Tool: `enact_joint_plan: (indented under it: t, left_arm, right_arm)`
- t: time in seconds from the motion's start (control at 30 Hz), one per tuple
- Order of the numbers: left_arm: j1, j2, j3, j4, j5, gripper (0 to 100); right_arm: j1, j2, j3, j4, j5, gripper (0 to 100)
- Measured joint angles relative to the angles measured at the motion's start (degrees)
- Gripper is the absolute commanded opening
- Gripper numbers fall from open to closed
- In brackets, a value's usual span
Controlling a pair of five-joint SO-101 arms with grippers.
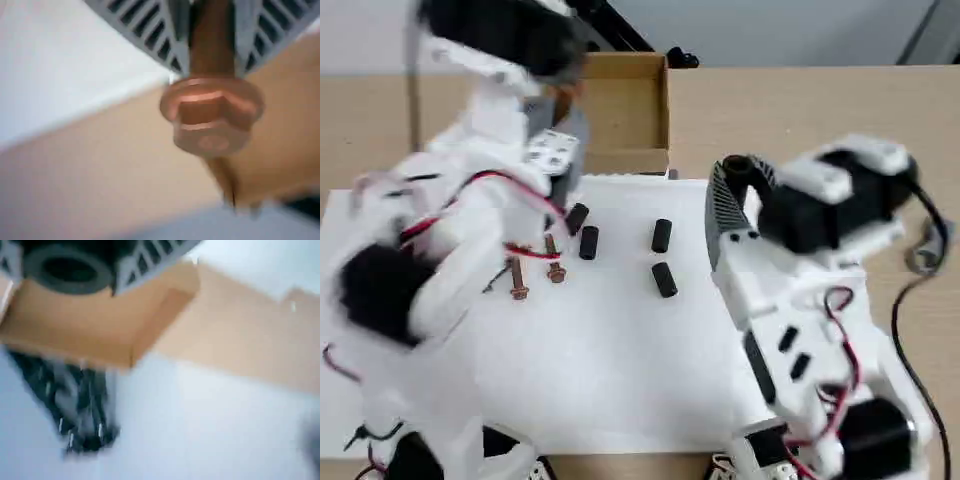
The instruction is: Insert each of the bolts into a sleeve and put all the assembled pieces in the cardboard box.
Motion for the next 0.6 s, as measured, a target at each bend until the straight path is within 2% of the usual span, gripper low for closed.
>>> enact_joint_plan:
  t: [0.13,0.23,0.3,0.43,0.6]
  left_arm:
    - [1.23,-0.18,-8.26,-3.08,0.0,1]
    - [3.87,-0.26,-9.58,-7.56,0.18,1]
    - [6.68,0.0,-9.49,-11.6,2.02,1]
    - [11.43,1.41,-6.86,-19.16,4.57,1]
    - [12.84,2.99,-2.9,-20.66,5.27,1]
  right_arm:
    - [-0.09,-2.02,0.26,-0.18,0.0,0.3]
    - [-3.52,-3.52,2.9,-0.7,-1.67,0.3]
    - [-6.59,-3.6,5.89,-1.67,-3.96,0.3]
    - [-7.65,-2.9,10.99,-7.03,-5.54,0.3]
    - [-9.41,-4.22,11.34,-8.79,-5.54,0.3]
